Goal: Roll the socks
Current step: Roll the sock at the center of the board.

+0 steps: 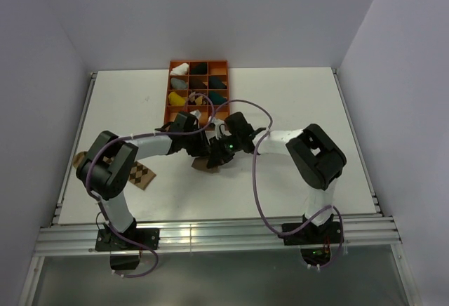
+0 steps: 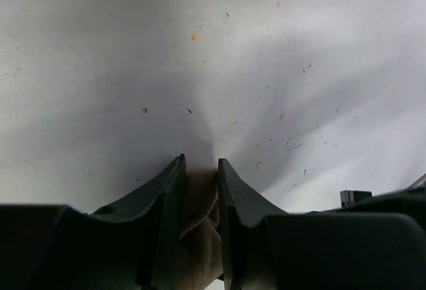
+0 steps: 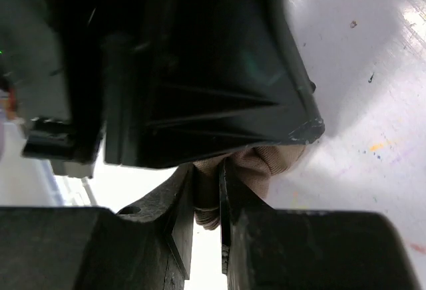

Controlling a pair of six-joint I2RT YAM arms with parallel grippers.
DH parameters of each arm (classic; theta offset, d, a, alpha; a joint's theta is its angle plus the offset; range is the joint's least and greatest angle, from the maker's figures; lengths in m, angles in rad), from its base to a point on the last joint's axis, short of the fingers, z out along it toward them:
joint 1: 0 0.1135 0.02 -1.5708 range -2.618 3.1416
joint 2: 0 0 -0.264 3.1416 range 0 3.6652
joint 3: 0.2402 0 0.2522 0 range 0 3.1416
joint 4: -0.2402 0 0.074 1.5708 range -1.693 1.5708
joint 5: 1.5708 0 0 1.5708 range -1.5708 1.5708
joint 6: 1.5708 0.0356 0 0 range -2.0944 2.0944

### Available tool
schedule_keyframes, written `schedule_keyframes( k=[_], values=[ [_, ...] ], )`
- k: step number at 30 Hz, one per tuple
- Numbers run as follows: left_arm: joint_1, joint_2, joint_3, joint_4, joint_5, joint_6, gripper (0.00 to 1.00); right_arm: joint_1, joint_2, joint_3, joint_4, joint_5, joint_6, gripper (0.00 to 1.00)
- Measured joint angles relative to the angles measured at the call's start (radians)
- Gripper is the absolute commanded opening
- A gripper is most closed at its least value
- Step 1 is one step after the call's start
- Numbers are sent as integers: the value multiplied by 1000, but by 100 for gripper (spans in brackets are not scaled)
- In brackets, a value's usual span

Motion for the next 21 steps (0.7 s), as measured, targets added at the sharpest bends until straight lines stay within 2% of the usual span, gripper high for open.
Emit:
schedule_keyframes(
  k=[4, 5, 7, 8, 9, 11, 16, 21],
  values=[
    [1, -10, -2, 0, -32, -14, 47, -34, 54, 31, -10, -80, 48, 0],
    [1, -26, -11, 0, -63, -29, 58, -44, 66, 38, -11, -101, 63, 0],
    [4, -76, -39, 0, -117, -60, 69, -58, 84, 51, -20, -131, 87, 0],
    [8, -110, -60, 2, -146, -84, 78, -63, 92, 57, -25, -142, 97, 0],
    [13, -149, -80, 1, -178, -105, 82, -67, 98, 62, -30, -150, 106, 0],
    [24, -232, -120, -4, -242, -155, 84, -74, 110, 77, -44, -166, 123, 0],
    [36, -460, -209, -24, -384, -294, 84, -85, 134, 99, -63, -190, 180, 0],
    [-8, -652, -360, -14, -441, -445, 85, -91, 148, 83, -13, -210, 295, 0]
  ],
)
